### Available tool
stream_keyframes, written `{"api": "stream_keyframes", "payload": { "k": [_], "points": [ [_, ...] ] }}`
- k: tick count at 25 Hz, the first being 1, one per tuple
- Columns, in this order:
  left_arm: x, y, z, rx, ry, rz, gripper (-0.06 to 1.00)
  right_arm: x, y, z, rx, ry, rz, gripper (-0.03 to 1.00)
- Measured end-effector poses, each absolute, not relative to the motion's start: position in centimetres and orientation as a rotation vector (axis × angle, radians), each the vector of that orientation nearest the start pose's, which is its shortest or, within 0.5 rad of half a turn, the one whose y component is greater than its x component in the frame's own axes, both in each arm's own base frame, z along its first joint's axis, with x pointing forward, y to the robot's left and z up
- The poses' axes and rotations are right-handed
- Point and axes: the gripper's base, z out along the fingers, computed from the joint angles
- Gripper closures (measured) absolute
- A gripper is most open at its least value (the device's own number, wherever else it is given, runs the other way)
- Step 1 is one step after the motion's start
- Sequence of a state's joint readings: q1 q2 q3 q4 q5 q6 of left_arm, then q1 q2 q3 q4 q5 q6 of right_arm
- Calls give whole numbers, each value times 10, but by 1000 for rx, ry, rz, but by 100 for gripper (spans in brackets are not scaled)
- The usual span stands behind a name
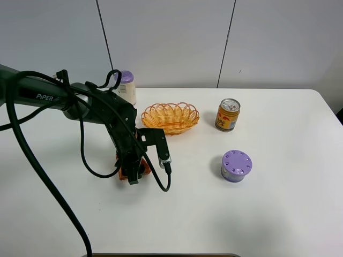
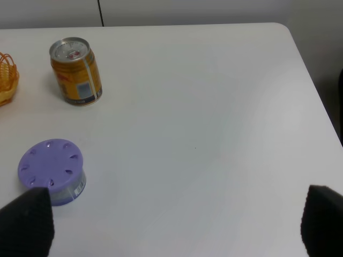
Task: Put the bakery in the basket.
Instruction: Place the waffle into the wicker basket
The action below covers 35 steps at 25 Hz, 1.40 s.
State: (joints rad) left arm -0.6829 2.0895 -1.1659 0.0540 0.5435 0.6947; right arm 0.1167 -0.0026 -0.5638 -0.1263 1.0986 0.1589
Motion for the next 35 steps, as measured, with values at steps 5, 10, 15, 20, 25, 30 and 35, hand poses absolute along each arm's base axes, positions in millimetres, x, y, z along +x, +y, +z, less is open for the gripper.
{"api": "stream_keyframes", "payload": {
  "k": [5,10,15,20,25,30,35],
  "points": [
    [293,-232,100,1916,2222,69,32,-14,-12,292,56,2009,26,6],
    [293,-233,129,1811,2212,63,32,-14,-12,292,56,2009,26,6],
    [292,-232,160,1673,2207,43,32,-14,-12,292,56,2009,26,6],
    [294,-234,197,1475,2186,-7,32,-14,-12,292,56,2009,26,6],
    [304,-248,236,1299,2126,-71,32,-14,-12,292,56,2009,26,6],
    [309,-259,250,1188,2048,-138,32,-14,-12,292,56,2009,26,6],
    [319,-270,258,1021,1928,-239,32,-14,-12,292,56,2009,26,6]
  ]
}}
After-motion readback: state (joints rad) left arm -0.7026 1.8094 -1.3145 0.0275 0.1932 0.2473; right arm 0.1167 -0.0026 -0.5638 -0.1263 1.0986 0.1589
